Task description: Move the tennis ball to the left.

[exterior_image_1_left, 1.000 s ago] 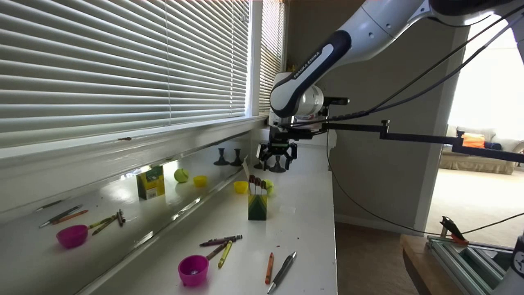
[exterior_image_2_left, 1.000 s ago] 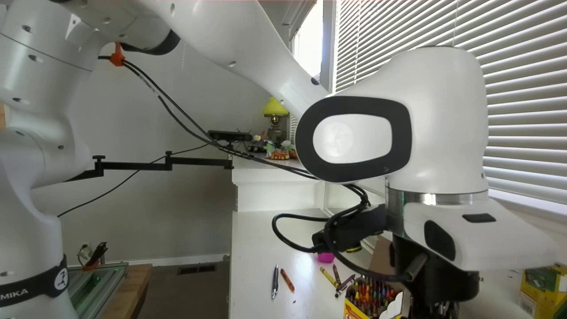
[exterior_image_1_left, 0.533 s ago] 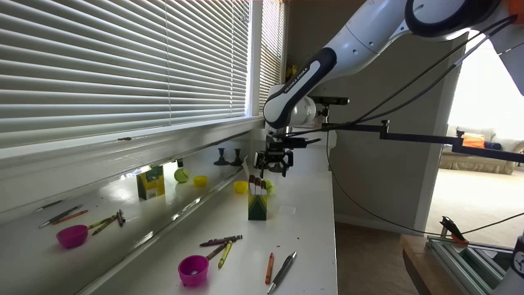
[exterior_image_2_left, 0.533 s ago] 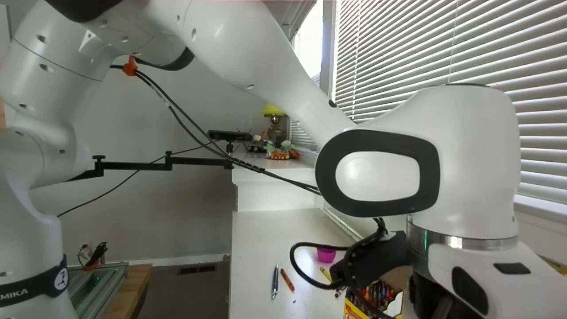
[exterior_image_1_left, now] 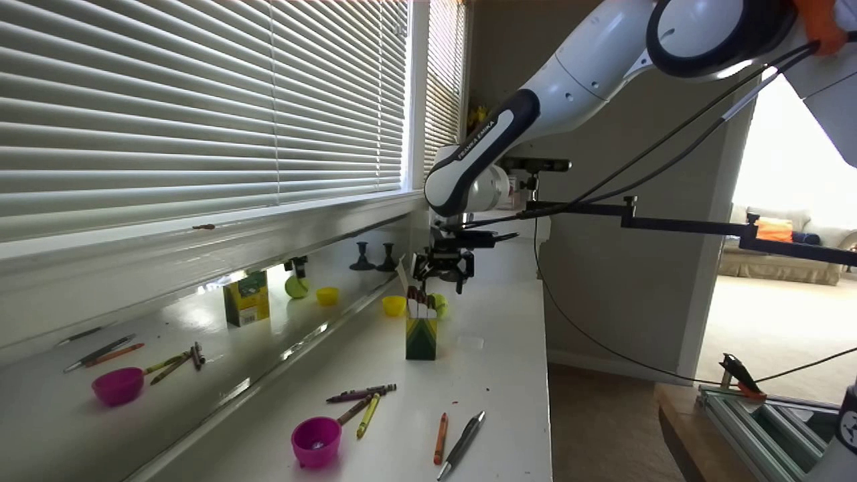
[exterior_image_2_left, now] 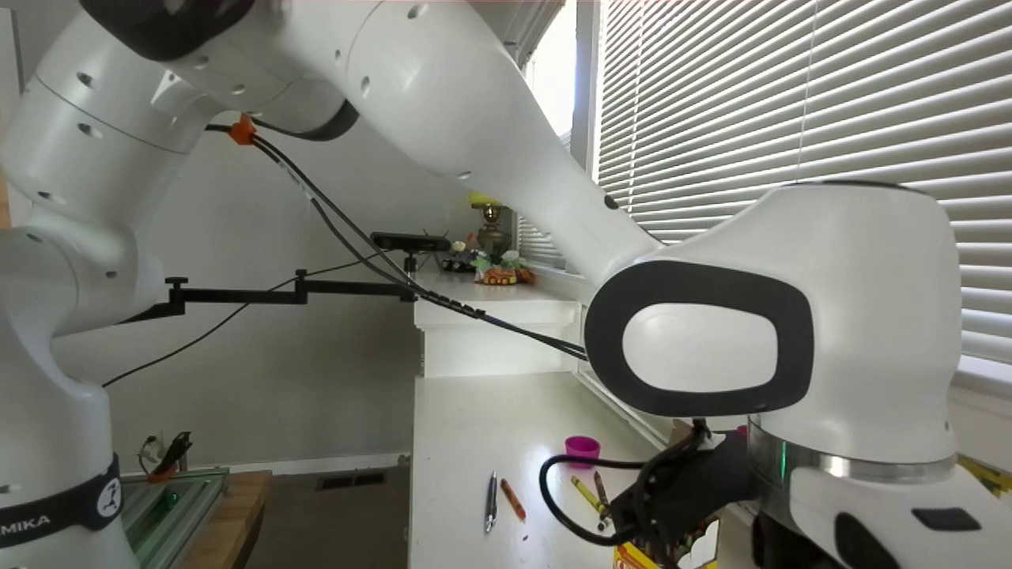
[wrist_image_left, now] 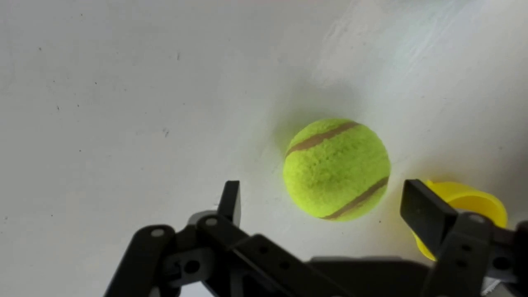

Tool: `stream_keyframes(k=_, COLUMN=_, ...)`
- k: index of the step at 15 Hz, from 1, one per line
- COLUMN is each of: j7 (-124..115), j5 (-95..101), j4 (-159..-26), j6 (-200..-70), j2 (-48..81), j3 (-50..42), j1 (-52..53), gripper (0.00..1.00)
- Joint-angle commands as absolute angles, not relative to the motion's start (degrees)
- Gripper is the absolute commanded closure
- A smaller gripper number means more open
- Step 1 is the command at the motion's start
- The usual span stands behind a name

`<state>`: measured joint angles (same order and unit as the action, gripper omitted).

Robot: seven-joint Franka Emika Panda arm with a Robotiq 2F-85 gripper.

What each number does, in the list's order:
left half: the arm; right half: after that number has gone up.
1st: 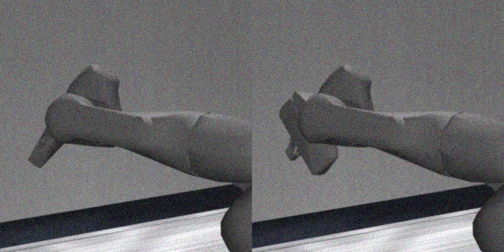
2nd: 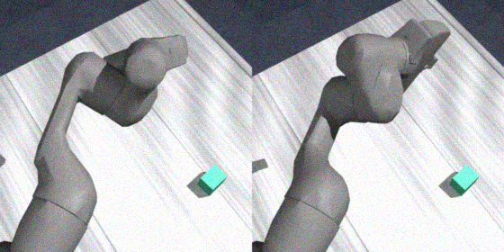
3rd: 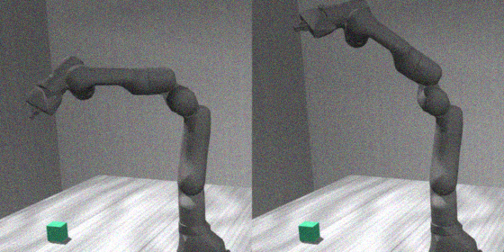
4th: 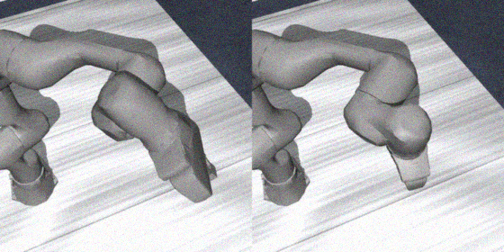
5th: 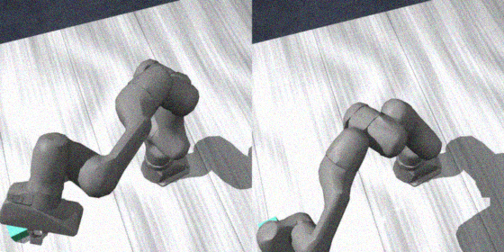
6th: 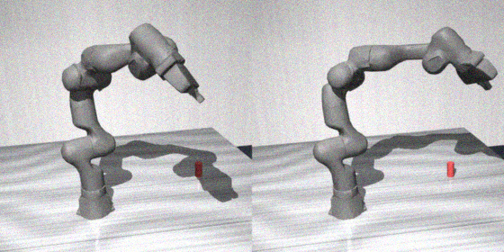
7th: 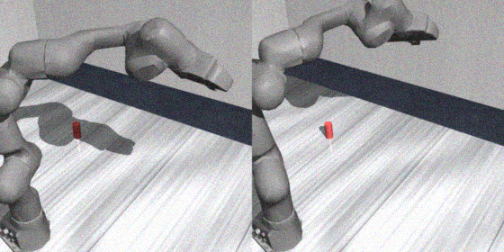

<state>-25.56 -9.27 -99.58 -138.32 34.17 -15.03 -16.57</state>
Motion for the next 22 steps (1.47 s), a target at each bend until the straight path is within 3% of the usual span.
stream_keyframes(k=1, j7=-23.75, j5=-12.04, j4=-96.55, j6=-136.76, j2=36.18, j3=-13.8, j1=-17.91, gripper=0.0)
stream_keyframes(k=13, j7=-24.35, j5=-11.76, j4=-93.62, j6=-136.75, j2=40.0, j3=-13.64, j1=-18.05, gripper=0.0)
stream_keyframes(k=14, j7=-24.33, j5=-11.77, j4=-93.36, j6=-136.79, j2=40.33, j3=-13.62, j1=-18.11, gripper=0.06)
stream_keyframes(k=15, j7=-24.29, j5=-11.86, j4=-93.23, j6=-136.74, j2=40.54, j3=-13.56, j1=-18.18, gripper=0.26)
stream_keyframes(k=17, j7=-24.23, j5=-11.95, j4=-92.91, j6=-136.68, j2=40.72, j3=-13.5, j1=-18.28, gripper=0.31)
stream_keyframes(k=20, j7=-24.22, j5=-11.9, j4=-93.24, j6=-136.04, j2=39.97, j3=-13.45, j1=-18.09, gripper=0.54)
stream_keyframes(k=22, j7=-24.17, j5=-11.74, j4=-93.49, j6=-135.51, j2=39.24, j3=-13.48, j1=-17.92, gripper=0.58)
